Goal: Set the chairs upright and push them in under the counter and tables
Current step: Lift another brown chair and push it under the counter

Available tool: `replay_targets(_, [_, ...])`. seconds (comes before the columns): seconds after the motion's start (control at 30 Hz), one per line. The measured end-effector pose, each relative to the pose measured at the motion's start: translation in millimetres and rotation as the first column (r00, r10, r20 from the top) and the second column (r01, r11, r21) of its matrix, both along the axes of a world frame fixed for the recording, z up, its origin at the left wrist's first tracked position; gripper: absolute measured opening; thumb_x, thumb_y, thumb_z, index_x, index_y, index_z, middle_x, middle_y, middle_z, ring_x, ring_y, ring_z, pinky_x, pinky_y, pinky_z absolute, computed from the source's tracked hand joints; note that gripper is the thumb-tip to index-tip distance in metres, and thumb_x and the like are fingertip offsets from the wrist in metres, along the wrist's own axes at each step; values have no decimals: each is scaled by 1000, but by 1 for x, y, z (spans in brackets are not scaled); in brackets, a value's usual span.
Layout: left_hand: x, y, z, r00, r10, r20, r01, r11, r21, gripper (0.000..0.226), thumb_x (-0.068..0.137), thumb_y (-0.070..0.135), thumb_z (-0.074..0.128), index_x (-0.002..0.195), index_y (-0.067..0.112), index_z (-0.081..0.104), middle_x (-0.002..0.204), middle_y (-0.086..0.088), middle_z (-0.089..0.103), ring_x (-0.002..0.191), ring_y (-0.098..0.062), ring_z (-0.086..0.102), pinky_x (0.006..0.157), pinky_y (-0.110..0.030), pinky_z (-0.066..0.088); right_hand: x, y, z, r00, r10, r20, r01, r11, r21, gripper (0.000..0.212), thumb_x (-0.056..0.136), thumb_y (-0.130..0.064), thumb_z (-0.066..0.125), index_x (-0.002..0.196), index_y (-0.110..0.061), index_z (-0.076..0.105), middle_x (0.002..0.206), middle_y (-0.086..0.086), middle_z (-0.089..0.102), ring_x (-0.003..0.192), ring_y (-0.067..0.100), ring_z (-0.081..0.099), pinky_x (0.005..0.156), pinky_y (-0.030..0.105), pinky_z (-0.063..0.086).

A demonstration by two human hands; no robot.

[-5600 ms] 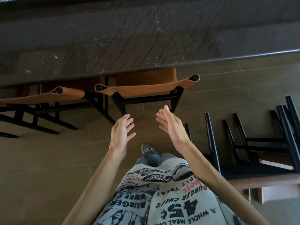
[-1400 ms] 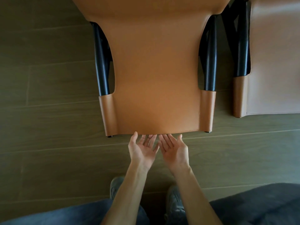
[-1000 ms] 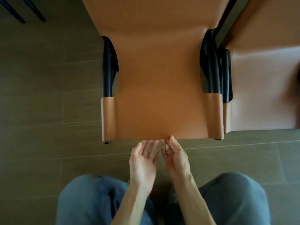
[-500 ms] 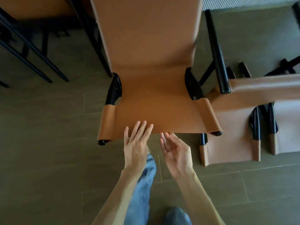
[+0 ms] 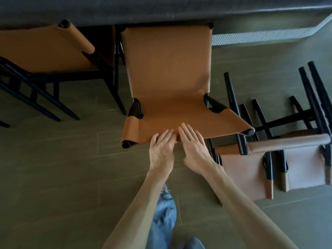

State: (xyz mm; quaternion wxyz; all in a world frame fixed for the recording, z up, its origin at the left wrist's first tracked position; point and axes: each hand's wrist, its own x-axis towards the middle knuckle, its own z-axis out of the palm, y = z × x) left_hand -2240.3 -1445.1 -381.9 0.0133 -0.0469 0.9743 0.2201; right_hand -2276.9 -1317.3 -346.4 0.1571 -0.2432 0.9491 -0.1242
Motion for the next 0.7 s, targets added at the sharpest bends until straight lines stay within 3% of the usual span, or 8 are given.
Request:
replay_targets(0.07, [-18, -9, 10, 1000, -18, 19, 18, 1000, 4, 50, 92, 4, 53, 140, 16, 50, 146, 1, 49, 139, -12, 38, 116, -33, 19, -9, -5, -4, 999, 34, -12, -33, 996, 85, 90, 83, -9, 61, 153, -7, 5, 161, 8, 8, 148, 21, 0, 120, 35, -1])
replay_targets(0.17, [-41, -20, 20, 999, -27, 20, 27, 999, -16, 50, 92, 5, 56, 140, 16, 50, 146, 2, 49, 139, -10, 38, 116, -32, 20, -31, -15, 3, 999, 24, -41, -21, 997, 75, 86, 80, -8, 58, 152, -7, 13, 159, 9, 17, 148, 22, 7, 120, 36, 2])
replay_targets(0.43, [-78, -33, 36, 997, -75, 32, 79, 989, -121, 48, 93, 17, 59, 140, 15, 48, 143, 1, 51, 136, -16, 40, 119, -40, 18, -72, -27, 23, 999, 49, -13, -47, 994, 98, 88, 79, -8, 59, 153, -8, 10, 160, 9, 15, 148, 23, 9, 120, 37, 3])
replay_targets(0.53, [-95, -38, 44, 996, -66, 55, 73, 988, -134, 46, 95, 18, 56, 140, 16, 48, 144, 3, 51, 136, -14, 40, 118, -38, 19, -90, -30, 28, 997, 70, 28, -73, 993, 89, 96, 73, -11, 68, 152, -8, 14, 159, 9, 18, 147, 23, 12, 120, 37, 5])
replay_targets(0.7, [-124, -41, 58, 992, -35, 120, 52, 989, -139, 46, 97, 16, 51, 143, 20, 46, 146, 6, 48, 138, -12, 37, 116, -36, 20, -125, -25, 40, 987, 152, 61, -155, 987, 46, 94, 73, -7, 65, 152, -5, 13, 159, 12, 17, 147, 23, 11, 120, 35, 5])
